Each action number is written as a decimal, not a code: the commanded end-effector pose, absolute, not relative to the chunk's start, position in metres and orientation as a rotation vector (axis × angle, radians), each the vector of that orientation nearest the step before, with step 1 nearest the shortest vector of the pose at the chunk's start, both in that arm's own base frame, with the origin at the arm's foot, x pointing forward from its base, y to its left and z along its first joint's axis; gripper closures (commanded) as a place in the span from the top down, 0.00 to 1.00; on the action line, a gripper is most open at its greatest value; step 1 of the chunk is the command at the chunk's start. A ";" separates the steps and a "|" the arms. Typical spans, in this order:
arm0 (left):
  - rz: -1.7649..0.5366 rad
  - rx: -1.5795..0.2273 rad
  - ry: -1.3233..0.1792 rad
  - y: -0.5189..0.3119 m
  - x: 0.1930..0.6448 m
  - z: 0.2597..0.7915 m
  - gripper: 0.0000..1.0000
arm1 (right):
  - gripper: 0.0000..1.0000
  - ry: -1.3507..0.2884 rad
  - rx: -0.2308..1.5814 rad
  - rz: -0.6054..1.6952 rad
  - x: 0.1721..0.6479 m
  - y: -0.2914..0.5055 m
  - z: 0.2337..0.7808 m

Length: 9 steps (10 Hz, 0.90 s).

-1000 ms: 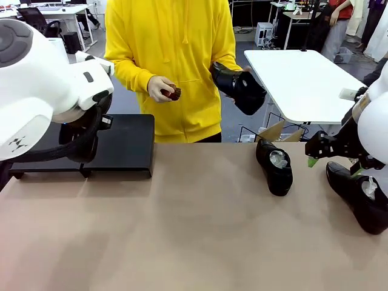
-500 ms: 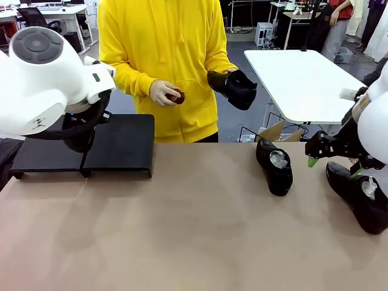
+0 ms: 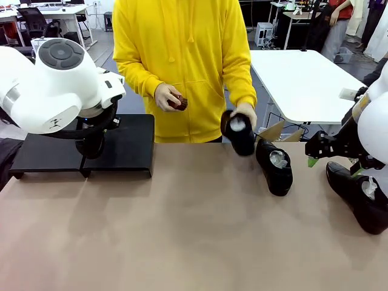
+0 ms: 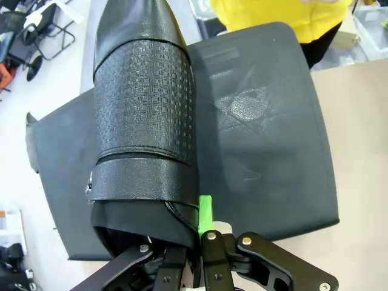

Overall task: Organize the shoes by placing them on the stand.
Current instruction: Place the Shoe from the middle of the table onto the Shoes Stand.

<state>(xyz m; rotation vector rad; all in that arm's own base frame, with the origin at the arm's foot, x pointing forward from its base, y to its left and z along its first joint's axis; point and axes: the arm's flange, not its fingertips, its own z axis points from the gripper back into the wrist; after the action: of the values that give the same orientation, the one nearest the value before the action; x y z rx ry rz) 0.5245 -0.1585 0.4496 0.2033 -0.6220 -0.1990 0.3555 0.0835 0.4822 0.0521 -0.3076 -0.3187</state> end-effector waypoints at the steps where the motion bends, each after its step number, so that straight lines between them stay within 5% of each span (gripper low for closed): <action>1: -0.163 0.223 -0.633 -0.163 0.535 0.445 0.00 | 1.00 -0.315 -0.027 -0.265 0.347 0.084 0.482; 9: -0.134 0.227 -0.604 -0.165 0.547 0.425 0.00 | 1.00 -0.296 -0.025 -0.254 0.303 0.021 0.475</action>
<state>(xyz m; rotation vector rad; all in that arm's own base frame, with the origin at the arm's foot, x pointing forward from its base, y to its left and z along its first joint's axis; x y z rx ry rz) 0.5354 -0.1597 0.4294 0.2116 -0.5964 -0.1576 0.3315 0.0293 0.5110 -0.0239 -0.2999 -0.2683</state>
